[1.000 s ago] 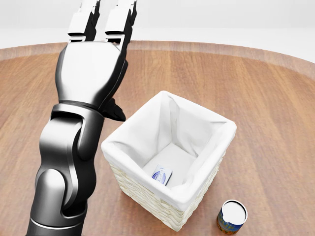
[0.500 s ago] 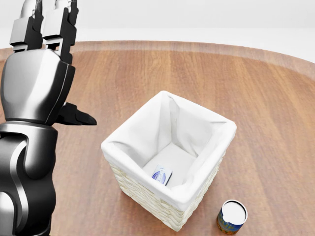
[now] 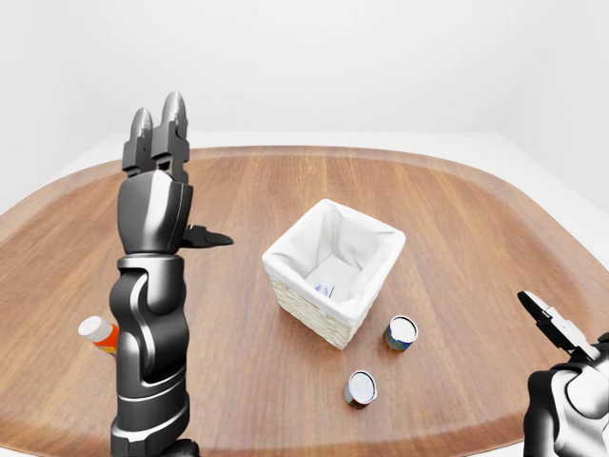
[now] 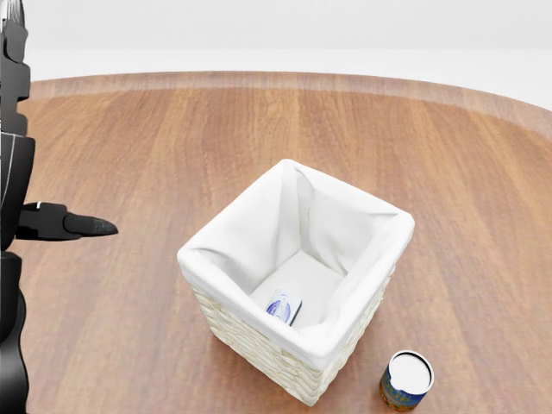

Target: Pick up the alphabet soup and the cream cheese box, and put them in the basket.

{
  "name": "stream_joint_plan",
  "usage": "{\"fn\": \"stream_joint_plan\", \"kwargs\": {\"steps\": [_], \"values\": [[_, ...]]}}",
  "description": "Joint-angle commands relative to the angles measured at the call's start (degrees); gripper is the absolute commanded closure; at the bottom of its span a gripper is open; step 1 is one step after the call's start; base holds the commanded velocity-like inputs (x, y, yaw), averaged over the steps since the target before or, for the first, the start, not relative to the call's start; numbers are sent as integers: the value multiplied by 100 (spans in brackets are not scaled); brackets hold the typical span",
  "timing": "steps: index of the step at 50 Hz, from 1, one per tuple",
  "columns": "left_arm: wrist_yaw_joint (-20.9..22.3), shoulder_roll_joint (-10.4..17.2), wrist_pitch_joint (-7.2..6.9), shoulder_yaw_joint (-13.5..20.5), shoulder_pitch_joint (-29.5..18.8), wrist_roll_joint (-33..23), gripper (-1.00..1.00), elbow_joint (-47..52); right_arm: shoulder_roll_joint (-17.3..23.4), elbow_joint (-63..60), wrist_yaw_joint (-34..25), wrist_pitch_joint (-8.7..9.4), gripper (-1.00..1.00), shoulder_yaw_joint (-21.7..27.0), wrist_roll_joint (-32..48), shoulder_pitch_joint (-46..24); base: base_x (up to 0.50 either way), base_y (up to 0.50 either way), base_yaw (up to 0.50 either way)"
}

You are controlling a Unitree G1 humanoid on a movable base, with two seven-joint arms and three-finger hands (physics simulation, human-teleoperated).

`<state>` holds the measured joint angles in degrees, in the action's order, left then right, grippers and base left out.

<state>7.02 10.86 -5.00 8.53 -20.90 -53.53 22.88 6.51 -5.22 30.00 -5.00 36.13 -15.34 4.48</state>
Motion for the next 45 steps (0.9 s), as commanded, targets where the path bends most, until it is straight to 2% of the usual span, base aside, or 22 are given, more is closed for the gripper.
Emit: {"fn": "stream_joint_plan", "kwargs": {"steps": [1, 11, 21, 30, 35, 45], "values": [[-67, 281, 0, 373, 263, 578, -100, 139, -2, -20, 0, 0, -100, 0, 8, 5, 0, 0, 0], [-124, 518, 0, 765, 441, 1123, -100, 102, 23, 65, 0, 0, -100, -14, 42, -24, 0, 0, 0], [-374, 692, 0, 1126, 659, 1731, -100, -198, 16, 46, 0, 0, -100, -15, 56, -14, 0, 0, 0], [-571, 829, 0, 1403, 854, 2052, -100, -485, 19, 80, 0, 0, -100, -27, 81, -19, 0, 0, 0], [-664, 921, 0, 1462, 846, 2149, -100, -767, 9, 14, 0, 0, -100, -30, 97, 5, 0, 0, 0], [-675, 930, 0, 1467, 872, 2189, -100, -761, -5, -5, 0, 0, -100, -18, 118, 7, 0, 0, 0]]}}
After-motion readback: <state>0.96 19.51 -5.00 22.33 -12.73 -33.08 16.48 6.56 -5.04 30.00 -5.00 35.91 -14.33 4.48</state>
